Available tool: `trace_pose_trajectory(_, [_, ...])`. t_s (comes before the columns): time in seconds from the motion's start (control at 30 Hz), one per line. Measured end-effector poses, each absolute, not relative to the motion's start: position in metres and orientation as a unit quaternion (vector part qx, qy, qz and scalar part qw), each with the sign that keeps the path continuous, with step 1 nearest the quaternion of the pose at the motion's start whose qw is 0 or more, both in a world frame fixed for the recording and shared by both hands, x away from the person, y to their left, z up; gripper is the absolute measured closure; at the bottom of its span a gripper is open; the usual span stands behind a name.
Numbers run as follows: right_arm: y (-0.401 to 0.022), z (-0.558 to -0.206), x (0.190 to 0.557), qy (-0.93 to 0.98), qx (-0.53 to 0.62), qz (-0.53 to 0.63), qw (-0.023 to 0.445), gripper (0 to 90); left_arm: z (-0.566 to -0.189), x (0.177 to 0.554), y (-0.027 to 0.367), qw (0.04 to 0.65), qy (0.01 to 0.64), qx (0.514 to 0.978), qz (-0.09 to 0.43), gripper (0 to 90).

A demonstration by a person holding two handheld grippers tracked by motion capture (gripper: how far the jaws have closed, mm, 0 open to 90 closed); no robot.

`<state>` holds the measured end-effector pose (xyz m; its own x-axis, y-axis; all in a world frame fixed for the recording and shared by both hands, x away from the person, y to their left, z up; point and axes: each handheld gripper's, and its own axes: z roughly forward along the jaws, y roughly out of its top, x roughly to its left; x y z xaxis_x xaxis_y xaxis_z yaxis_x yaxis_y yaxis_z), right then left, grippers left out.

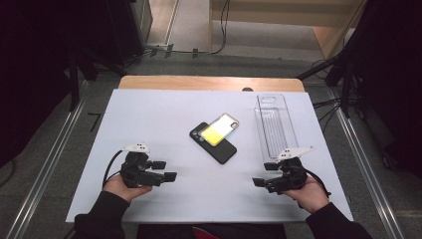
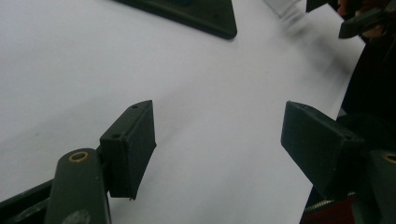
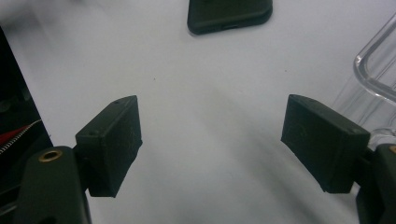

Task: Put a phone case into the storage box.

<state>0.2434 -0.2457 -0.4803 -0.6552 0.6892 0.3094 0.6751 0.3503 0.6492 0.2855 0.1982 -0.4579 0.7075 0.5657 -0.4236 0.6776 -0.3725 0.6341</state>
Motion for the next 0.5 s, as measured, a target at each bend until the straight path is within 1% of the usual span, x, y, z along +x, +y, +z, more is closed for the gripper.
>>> trace_pose_trajectory(0.2, [-0.246,-0.48,0.243,0.821,0.413,0.395,0.009,18.1,-0.45,0.298,0.191,0.42,0.378,0.822,-0.07,25.9])
trace_pose_trajectory(0.33, [-0.244,-0.48,0.243,0.821,0.412,0.394,0.008,18.2,-0.444,0.303,0.184,0.404,0.376,0.832,-0.06,26.0])
trace_pose_trajectory(0.5, [-0.243,-0.48,0.243,0.822,0.413,0.391,0.007,18.2,-0.437,0.316,0.178,0.405,0.372,0.833,-0.06,26.0])
